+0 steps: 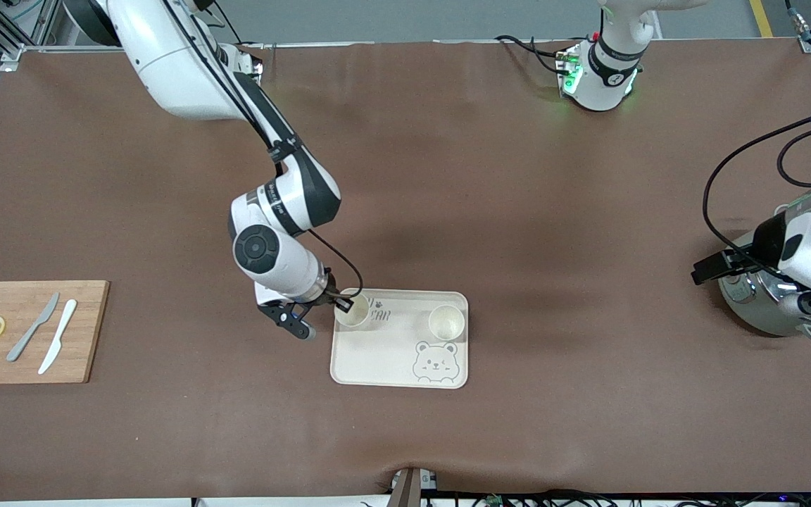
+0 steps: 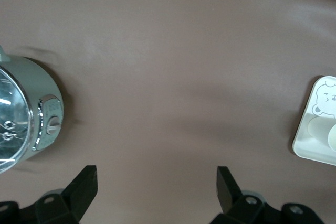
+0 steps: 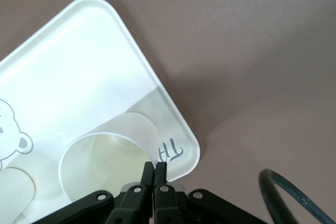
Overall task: Place white IKEA cup upright on tray with both arms
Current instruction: 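Carry the held white cup onto the tray with the right gripper, then open the right gripper and lift it off the cup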
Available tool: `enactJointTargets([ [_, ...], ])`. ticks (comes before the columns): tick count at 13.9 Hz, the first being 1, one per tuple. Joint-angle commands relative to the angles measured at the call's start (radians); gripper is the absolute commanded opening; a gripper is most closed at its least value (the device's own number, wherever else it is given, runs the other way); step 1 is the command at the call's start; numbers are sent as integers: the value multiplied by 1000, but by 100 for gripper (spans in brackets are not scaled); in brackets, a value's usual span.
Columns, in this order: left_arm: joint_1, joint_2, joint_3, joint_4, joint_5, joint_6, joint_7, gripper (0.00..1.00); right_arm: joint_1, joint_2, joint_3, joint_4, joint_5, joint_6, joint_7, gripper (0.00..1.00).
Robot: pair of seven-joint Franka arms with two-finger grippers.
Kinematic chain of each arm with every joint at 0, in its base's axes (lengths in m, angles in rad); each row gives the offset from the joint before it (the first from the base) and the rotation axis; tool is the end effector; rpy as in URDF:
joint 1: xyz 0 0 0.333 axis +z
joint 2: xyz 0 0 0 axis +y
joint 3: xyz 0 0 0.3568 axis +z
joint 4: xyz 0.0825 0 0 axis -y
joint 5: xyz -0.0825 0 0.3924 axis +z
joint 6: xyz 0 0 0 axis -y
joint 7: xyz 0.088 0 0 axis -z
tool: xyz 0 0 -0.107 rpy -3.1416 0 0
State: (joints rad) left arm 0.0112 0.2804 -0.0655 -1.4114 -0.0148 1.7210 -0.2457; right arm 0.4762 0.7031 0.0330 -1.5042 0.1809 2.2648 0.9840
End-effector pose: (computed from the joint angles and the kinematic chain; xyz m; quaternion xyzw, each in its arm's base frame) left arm 0.6677 -0.0314 0.5836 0.9949 0.0979 0.0123 0.0184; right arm 0.6571 0.3667 0.2838 -0.9525 0.2921 0.0345 0.0792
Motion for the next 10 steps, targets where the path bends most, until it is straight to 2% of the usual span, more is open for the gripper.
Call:
enactJointTargets([
  [1,7,-35,-4,-20,-7,-8,25,100,2,22,-8,36,20,-7,19,0],
  [3,7,-38,-2,-20,-5,-8,23,100,5,26,-8,36,19,-8,18,0],
  [4,7,-40,-2,-20,-7,-8,22,100,5,26,-8,39,19,-8,12,6],
  [5,9,-46,-2,-20,-5,-9,25,100,-1,24,-10,54,19,-16,13,47],
  [6,9,-55,-2,-20,-5,-9,26,100,-8,21,-8,62,22,-13,18,96],
  [7,9,-58,-2,-21,-5,-11,25,100,1,16,-10,64,16,-11,15,100],
  [10,18,-63,1,-20,-5,-15,29,100,24,6,-15,110,-23,-24,7,100],
])
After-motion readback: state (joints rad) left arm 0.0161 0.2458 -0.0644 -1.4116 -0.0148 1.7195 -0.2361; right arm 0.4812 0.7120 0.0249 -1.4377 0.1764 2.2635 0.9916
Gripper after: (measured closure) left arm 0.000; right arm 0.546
